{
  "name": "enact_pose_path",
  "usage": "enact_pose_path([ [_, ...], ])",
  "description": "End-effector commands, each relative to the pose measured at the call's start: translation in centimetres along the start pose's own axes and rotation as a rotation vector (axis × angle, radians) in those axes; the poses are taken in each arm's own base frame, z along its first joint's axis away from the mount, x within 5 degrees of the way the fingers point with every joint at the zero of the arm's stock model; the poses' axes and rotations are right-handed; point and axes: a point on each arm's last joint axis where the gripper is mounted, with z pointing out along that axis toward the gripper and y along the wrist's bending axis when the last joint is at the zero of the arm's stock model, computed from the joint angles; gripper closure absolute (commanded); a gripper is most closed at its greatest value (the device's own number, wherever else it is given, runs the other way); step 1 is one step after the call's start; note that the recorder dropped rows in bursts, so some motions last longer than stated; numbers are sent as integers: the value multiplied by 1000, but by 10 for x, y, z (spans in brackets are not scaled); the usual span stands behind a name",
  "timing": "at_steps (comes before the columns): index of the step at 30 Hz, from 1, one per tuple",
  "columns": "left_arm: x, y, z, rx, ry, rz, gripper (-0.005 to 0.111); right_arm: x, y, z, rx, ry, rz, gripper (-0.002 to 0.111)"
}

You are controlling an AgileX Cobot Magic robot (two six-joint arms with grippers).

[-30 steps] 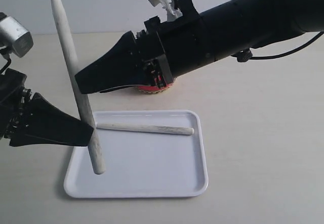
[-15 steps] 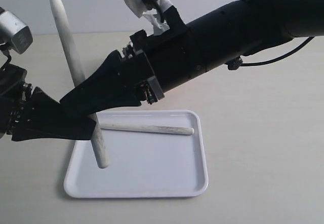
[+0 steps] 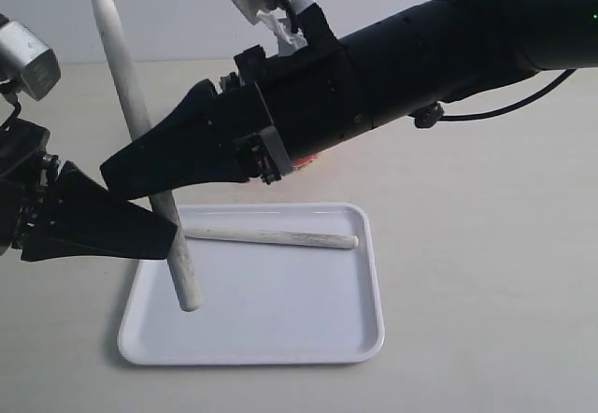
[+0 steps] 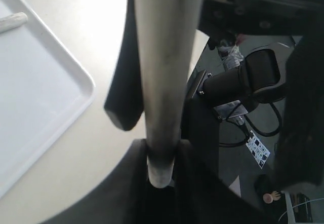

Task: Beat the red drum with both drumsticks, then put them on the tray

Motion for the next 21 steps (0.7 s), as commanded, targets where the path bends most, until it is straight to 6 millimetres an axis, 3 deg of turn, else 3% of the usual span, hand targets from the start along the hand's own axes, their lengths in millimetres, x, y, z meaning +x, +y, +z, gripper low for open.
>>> enact_pose_path([
  [1, 0, -2, 1, 12, -4, 1, 107, -3, 3, -1, -8, -35, -11, 53],
  [8, 0, -2, 1, 12, -4, 1, 107, -2, 3, -1, -6, -27, -15, 64],
  [16, 0, -2, 1, 12, -4, 3, 107, 0, 2, -1, 8, -1, -19, 108],
  [21, 0, -2, 1, 12, -4, 3, 107, -1, -1, -1, 40, -11, -7, 108],
])
